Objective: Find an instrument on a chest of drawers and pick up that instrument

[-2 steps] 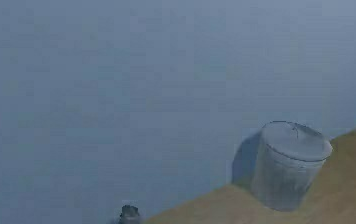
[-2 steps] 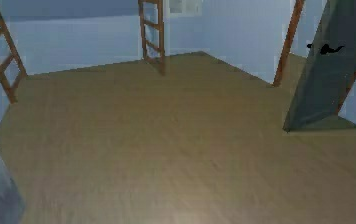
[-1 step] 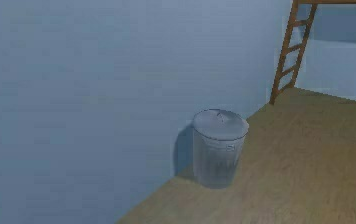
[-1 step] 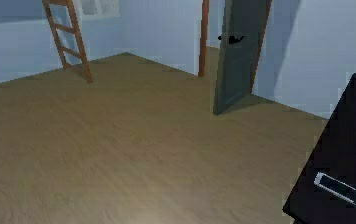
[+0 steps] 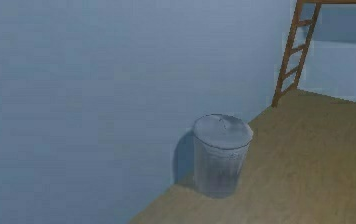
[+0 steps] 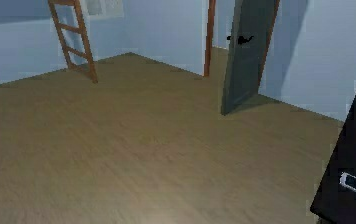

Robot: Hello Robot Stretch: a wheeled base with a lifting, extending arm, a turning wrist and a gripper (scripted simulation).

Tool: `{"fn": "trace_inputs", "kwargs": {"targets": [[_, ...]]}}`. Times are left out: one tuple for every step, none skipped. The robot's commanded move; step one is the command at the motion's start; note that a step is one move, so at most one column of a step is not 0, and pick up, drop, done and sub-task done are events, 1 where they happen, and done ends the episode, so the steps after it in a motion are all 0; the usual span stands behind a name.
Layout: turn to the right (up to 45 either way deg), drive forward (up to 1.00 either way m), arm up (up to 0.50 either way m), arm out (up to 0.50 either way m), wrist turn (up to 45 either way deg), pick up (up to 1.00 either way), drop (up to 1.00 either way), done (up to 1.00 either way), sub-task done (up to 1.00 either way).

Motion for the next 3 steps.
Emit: {"fn": "trace_inputs", "kwargs": {"targets": [[45.0, 0.0, 0.0, 0.0, 0.0, 0.0, 0.0, 0.0, 0.0], [45.0, 0.0, 0.0, 0.0, 0.0, 0.0, 0.0, 0.0, 0.0], [45.0, 0.0, 0.0, 0.0, 0.0, 0.0, 0.0, 0.0, 0.0]]}}
